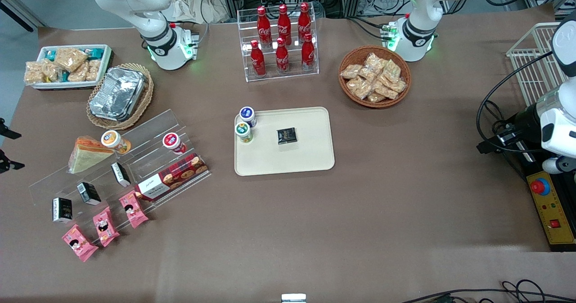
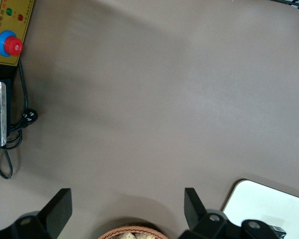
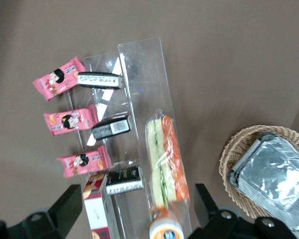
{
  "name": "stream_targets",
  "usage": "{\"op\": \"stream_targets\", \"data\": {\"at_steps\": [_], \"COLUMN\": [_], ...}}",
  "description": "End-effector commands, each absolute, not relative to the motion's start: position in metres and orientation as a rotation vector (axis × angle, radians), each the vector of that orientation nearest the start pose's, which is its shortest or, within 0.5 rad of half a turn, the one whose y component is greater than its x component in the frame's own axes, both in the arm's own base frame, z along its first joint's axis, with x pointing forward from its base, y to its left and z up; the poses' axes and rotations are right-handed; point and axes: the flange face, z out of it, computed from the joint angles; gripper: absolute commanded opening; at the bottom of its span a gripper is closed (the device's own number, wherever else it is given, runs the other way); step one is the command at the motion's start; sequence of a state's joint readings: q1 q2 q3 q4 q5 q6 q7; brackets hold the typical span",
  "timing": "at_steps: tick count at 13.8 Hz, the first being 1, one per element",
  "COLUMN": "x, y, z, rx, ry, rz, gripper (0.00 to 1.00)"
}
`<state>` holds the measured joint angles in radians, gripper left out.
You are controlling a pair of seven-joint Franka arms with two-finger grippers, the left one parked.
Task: Place sandwich on tray
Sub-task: 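Move the right gripper down toward the wrapped sandwich on the acrylic stand, then close the right gripper on the plastic-wrapped sandwich and lift it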
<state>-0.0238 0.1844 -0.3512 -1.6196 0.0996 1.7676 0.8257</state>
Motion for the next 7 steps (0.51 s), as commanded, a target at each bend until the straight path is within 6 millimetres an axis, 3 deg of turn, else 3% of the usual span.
{"op": "stream_targets", "data": {"at_steps": [1,4,7], "x": [0.575,0.573,0.558], "y": [-0.199,-0.195,-0.187], "z": [0.492,0.47,0.453], "rx": [-2.468,-2.458,-2.458], "ry": [1.855,1.871,1.844], "rz": [0.018,0.013,-0.003], "gripper": [1.0,1.0,1.0]}}
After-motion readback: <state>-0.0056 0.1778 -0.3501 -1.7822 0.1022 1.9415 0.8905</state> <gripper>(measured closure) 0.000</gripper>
